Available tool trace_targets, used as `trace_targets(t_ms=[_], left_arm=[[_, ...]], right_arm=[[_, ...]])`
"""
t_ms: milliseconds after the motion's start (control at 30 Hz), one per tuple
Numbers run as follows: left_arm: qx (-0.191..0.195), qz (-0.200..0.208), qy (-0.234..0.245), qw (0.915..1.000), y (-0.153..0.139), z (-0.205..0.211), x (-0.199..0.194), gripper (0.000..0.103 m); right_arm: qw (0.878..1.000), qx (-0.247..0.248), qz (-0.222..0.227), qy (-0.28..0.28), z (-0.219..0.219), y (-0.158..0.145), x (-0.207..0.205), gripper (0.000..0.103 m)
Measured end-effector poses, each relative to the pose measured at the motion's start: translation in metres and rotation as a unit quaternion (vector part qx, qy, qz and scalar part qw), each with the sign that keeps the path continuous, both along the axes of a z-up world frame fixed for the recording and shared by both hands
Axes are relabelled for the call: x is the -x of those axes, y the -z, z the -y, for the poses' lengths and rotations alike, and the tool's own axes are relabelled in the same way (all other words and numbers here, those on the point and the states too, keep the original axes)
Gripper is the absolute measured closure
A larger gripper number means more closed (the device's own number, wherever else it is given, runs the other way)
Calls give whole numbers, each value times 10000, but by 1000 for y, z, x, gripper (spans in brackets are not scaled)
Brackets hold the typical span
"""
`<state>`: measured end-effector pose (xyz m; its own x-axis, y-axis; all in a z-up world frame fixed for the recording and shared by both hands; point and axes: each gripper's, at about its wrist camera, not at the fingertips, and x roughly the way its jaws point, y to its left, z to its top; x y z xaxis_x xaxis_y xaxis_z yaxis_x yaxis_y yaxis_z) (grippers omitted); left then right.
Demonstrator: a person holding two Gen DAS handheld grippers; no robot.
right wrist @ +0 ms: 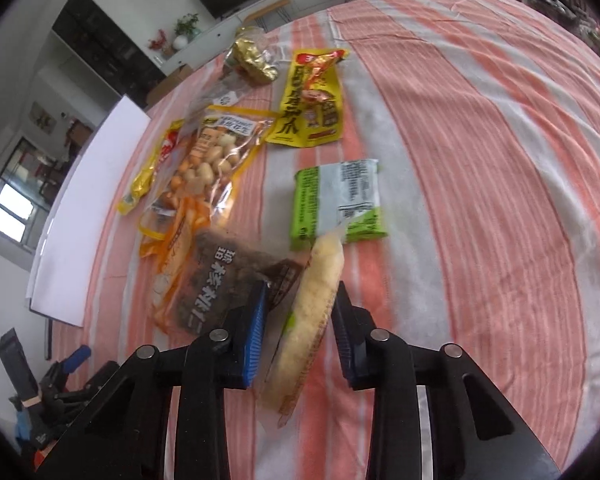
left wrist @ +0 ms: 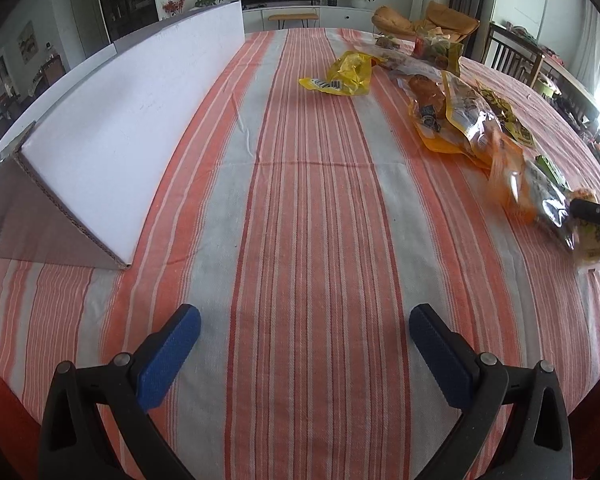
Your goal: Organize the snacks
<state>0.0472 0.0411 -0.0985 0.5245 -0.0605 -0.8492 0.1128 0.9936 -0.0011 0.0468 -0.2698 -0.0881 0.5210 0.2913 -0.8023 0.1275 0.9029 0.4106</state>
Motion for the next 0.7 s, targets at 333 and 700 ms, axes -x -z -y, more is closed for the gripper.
trace_targets(t_ms=[333, 700], left_arm=[[-2, 8, 28, 10000, 0, 0, -2, 0], [10, -62, 74, 10000, 1, -9, -2, 0]], right_arm=[[9994, 264, -178, -168, -17, -3, 9, 73], [9956, -143, -115, -916, -79, 0, -1, 75]])
